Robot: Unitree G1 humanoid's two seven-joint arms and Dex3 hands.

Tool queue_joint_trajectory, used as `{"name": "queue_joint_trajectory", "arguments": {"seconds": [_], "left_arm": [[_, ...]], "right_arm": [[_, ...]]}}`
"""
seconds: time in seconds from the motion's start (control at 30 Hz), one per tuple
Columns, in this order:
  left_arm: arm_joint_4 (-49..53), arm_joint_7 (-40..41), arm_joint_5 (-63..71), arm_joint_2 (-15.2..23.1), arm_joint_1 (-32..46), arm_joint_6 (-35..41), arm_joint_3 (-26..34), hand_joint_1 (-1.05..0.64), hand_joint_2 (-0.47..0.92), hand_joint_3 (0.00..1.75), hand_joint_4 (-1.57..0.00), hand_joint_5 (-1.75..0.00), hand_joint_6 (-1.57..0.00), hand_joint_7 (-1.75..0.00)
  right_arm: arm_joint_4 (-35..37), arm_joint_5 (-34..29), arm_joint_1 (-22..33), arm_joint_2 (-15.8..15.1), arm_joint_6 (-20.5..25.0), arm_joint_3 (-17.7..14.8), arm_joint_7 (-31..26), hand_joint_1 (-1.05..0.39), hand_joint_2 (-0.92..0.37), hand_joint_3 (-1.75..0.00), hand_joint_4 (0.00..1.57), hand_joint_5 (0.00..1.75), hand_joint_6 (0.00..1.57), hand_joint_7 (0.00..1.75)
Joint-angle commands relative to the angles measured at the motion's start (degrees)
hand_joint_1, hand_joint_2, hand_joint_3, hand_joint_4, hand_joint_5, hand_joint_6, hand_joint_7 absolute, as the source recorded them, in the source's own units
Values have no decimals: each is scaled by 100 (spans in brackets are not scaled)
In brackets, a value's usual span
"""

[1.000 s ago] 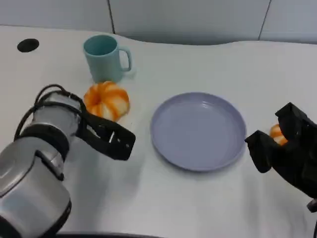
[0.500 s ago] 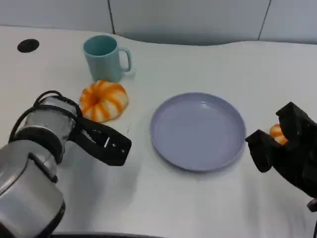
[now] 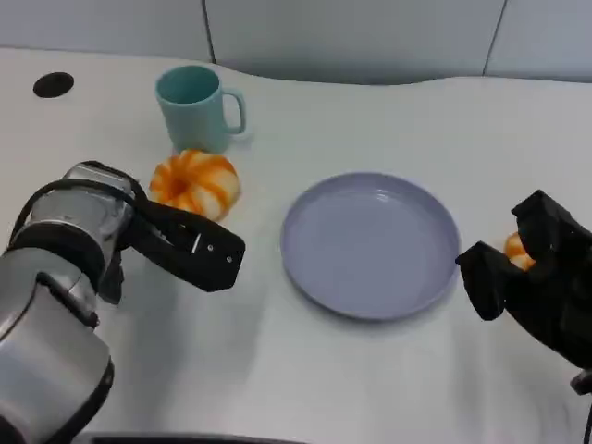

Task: Grasp the bread from the table and place it into the plate.

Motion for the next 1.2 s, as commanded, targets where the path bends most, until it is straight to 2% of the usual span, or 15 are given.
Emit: {"name": "queue_joint_trajectory", "arguments": {"seconds": [0.03,0.27,0.57,1.07,1.2], "left_arm": [[-136,130,-160,259,-629,-601,175,-22,92,26,-51,-3,-43,0],[-115,629,-310,223,-716,-428,356,-21,92,25,-56,-4,-45,-1],[-110,1033,-319,170,-717,-387,365,-17,92,20,-53,-1,-44,0],[-84,1000,-370,133,-632,-311,403,-25,92,13,-52,-1,-44,0],[-87,1021,-377,134,-615,-327,420,-21,92,13,-54,-2,-43,0]], "right_arm": [[64,14,-35,-103,-7,-56,79,-40,-85,-1,86,175,66,174],[51,19,-15,-94,-12,-69,60,-39,-85,0,86,175,66,174],[27,-2,7,-99,-10,-77,1,-39,-84,0,86,175,66,175],[81,85,-38,-124,84,-91,71,-39,-83,0,86,175,70,167],[61,41,-23,-96,47,-86,35,-39,-83,0,87,175,70,169]]}}
